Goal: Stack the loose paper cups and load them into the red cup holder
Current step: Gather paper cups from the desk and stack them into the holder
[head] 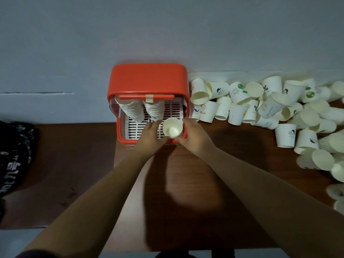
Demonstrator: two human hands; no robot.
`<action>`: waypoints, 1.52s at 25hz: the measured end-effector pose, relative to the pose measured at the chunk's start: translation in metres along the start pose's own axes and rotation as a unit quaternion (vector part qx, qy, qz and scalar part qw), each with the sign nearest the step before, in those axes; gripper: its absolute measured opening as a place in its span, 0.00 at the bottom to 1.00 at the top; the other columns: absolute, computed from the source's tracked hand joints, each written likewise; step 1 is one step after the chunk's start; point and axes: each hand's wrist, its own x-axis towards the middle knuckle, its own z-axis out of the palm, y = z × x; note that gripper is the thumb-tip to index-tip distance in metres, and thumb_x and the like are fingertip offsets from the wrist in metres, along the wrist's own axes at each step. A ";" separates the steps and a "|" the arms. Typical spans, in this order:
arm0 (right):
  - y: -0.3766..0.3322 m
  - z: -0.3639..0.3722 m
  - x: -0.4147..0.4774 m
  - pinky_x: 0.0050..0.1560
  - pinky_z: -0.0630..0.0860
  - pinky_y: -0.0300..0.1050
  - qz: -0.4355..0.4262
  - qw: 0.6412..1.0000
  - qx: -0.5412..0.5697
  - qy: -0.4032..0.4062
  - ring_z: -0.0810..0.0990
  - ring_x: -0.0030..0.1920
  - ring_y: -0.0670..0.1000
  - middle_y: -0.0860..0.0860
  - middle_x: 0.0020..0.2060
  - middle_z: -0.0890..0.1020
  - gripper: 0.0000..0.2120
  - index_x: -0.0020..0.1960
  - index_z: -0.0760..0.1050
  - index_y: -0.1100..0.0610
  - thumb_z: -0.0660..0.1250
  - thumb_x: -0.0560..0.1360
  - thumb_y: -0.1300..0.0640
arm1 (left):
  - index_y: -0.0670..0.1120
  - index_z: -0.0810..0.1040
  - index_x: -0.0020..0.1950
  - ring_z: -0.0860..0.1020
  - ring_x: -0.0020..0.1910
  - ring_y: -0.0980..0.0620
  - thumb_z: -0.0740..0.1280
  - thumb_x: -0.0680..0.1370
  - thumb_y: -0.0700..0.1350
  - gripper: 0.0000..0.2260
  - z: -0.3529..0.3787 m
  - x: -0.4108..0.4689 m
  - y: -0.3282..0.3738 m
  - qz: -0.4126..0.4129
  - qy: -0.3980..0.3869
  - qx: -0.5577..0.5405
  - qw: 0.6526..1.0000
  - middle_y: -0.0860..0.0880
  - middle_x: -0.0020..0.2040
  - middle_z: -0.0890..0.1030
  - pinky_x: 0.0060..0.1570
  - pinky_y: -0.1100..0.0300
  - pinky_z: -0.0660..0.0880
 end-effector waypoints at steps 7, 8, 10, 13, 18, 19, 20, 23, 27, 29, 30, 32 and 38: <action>0.111 -0.109 -0.041 0.57 0.70 0.42 0.090 0.989 -0.018 0.119 0.75 0.58 0.53 0.55 0.59 0.74 0.23 0.64 0.73 0.60 0.73 0.73 0.52 | 0.44 0.75 0.60 0.75 0.49 0.50 0.68 0.77 0.46 0.13 0.035 -0.013 0.087 0.123 -0.032 0.079 0.989 0.50 0.53 0.74 0.47 0.57 0.72; 0.133 -0.125 -0.043 0.58 0.70 0.44 0.108 0.984 -0.024 0.140 0.75 0.58 0.55 0.57 0.59 0.74 0.24 0.64 0.73 0.61 0.73 0.72 0.53 | 0.44 0.75 0.59 0.75 0.49 0.49 0.68 0.77 0.46 0.13 0.048 -0.006 0.103 0.124 -0.038 0.080 0.988 0.50 0.52 0.73 0.47 0.58 0.70; 0.174 -0.159 -0.041 0.60 0.70 0.49 0.124 0.978 -0.040 0.160 0.74 0.58 0.60 0.60 0.58 0.73 0.26 0.64 0.73 0.63 0.74 0.71 0.54 | 0.43 0.75 0.60 0.76 0.51 0.46 0.69 0.76 0.47 0.15 0.069 0.016 0.139 0.100 -0.017 0.075 0.992 0.47 0.53 0.74 0.48 0.56 0.71; 0.222 -0.206 -0.027 0.60 0.70 0.54 0.120 0.974 -0.079 0.177 0.71 0.59 0.63 0.63 0.58 0.72 0.26 0.63 0.73 0.64 0.74 0.71 0.52 | 0.43 0.74 0.64 0.76 0.57 0.45 0.69 0.76 0.49 0.19 0.093 0.064 0.191 0.055 0.011 0.072 0.996 0.44 0.60 0.74 0.57 0.50 0.74; 0.262 -0.240 -0.009 0.57 0.72 0.51 0.122 0.961 -0.106 0.225 0.72 0.57 0.61 0.62 0.58 0.71 0.32 0.66 0.68 0.62 0.72 0.71 0.44 | 0.44 0.66 0.73 0.70 0.66 0.43 0.69 0.76 0.54 0.29 0.130 0.137 0.256 -0.022 0.023 0.084 0.996 0.43 0.69 0.67 0.62 0.53 0.68; 0.271 -0.239 -0.007 0.58 0.72 0.52 0.123 0.969 -0.102 0.188 0.72 0.58 0.61 0.62 0.60 0.70 0.34 0.69 0.66 0.60 0.72 0.71 0.43 | 0.45 0.64 0.75 0.67 0.69 0.41 0.70 0.75 0.55 0.33 0.141 0.146 0.263 -0.026 0.013 0.105 0.994 0.42 0.71 0.66 0.66 0.51 0.66; 0.278 -0.236 -0.007 0.60 0.72 0.52 0.121 0.978 -0.097 0.139 0.72 0.60 0.61 0.62 0.63 0.69 0.35 0.70 0.65 0.59 0.71 0.72 0.42 | 0.46 0.62 0.77 0.64 0.71 0.40 0.70 0.75 0.57 0.35 0.150 0.154 0.268 -0.029 0.001 0.128 0.991 0.42 0.73 0.64 0.68 0.48 0.64; 0.293 -0.224 -0.009 0.63 0.73 0.53 0.102 0.990 -0.088 0.051 0.73 0.60 0.59 0.58 0.64 0.66 0.28 0.69 0.69 0.59 0.70 0.74 0.46 | 0.48 0.61 0.77 0.61 0.73 0.39 0.69 0.75 0.59 0.35 0.170 0.169 0.268 -0.057 -0.018 0.143 0.988 0.41 0.75 0.62 0.70 0.46 0.62; 0.306 -0.215 -0.020 0.61 0.72 0.49 0.096 0.992 -0.077 0.024 0.73 0.58 0.57 0.57 0.62 0.68 0.22 0.66 0.71 0.60 0.69 0.76 0.53 | 0.52 0.59 0.79 0.67 0.70 0.39 0.68 0.77 0.57 0.33 0.178 0.182 0.260 -0.087 -0.023 0.122 0.988 0.40 0.73 0.59 0.69 0.47 0.68; 0.309 -0.211 -0.022 0.59 0.73 0.49 0.082 0.992 -0.096 0.023 0.74 0.57 0.57 0.57 0.60 0.69 0.21 0.66 0.69 0.60 0.67 0.76 0.56 | 0.54 0.62 0.77 0.71 0.67 0.42 0.69 0.76 0.57 0.32 0.179 0.185 0.258 -0.090 -0.023 0.093 0.991 0.41 0.72 0.60 0.65 0.51 0.72; 0.310 -0.209 -0.021 0.59 0.73 0.48 0.077 0.991 -0.105 0.027 0.74 0.57 0.57 0.57 0.60 0.69 0.21 0.67 0.69 0.60 0.67 0.75 0.58 | 0.54 0.65 0.76 0.73 0.64 0.44 0.70 0.76 0.57 0.30 0.180 0.186 0.257 -0.089 -0.018 0.080 0.993 0.42 0.71 0.61 0.62 0.54 0.73; 0.313 -0.203 -0.020 0.60 0.72 0.48 0.077 0.990 -0.117 0.034 0.73 0.58 0.57 0.57 0.60 0.69 0.24 0.67 0.67 0.60 0.69 0.74 0.57 | 0.53 0.69 0.72 0.74 0.59 0.48 0.71 0.74 0.60 0.29 0.181 0.184 0.254 -0.081 -0.008 0.055 0.995 0.43 0.70 0.63 0.56 0.59 0.71; 0.318 -0.194 -0.033 0.55 0.71 0.51 0.057 0.972 -0.228 0.000 0.71 0.52 0.58 0.57 0.56 0.74 0.27 0.61 0.73 0.60 0.75 0.65 0.56 | 0.56 0.74 0.65 0.71 0.63 0.54 0.71 0.74 0.55 0.20 0.165 0.151 0.241 -0.064 0.005 -0.101 0.993 0.46 0.65 0.69 0.52 0.66 0.69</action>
